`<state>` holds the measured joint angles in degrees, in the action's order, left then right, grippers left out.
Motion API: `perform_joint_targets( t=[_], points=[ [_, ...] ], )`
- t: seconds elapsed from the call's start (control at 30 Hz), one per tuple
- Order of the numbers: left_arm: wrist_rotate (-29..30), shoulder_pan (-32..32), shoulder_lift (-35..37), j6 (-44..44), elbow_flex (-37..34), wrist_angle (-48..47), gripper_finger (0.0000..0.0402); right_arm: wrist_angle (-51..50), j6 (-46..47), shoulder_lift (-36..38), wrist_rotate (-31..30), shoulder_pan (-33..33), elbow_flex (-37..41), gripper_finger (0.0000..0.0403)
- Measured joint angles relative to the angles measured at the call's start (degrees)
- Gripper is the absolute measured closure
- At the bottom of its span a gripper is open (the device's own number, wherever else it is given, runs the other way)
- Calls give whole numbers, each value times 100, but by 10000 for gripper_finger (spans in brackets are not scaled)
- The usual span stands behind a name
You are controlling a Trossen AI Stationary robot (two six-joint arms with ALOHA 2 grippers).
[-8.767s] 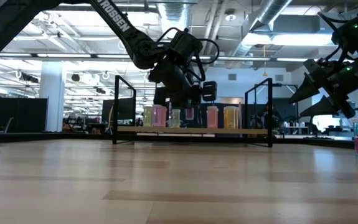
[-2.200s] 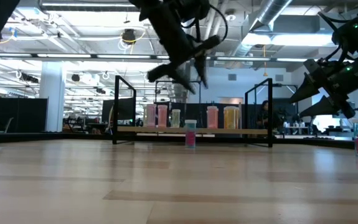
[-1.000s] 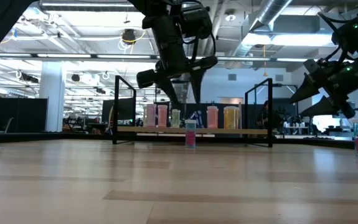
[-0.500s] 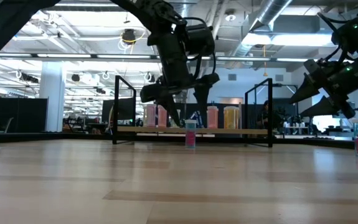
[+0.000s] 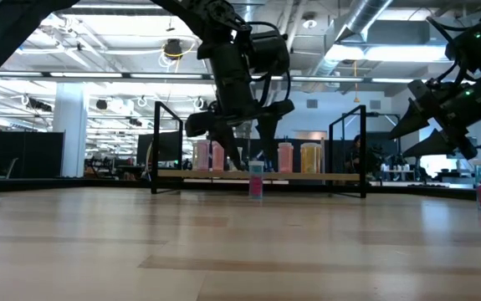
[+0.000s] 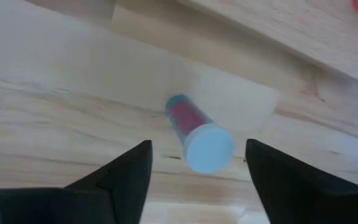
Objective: Pick and place medicine bottles onto shelf by color
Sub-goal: Put the blue pill bottle on the shelf
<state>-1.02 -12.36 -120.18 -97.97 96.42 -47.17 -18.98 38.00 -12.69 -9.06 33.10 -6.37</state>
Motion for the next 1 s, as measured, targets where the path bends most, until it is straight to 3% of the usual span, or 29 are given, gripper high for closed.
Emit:
perform_joint_targets(
  t=[0.23,0.4,0.87,1.0],
  points=[
    [149,10,0,2,0,-60,233,0,0,-1,0,-1,0,97],
    [183,11,0,5,0,-56,266,0,0,0,0,0,0,97],
    [160,26,-73,88,7,27,247,0,0,0,0,-2,0,97],
    [-337,14,-297,245,13,179,244,2,0,0,0,-2,0,97]
  ],
)
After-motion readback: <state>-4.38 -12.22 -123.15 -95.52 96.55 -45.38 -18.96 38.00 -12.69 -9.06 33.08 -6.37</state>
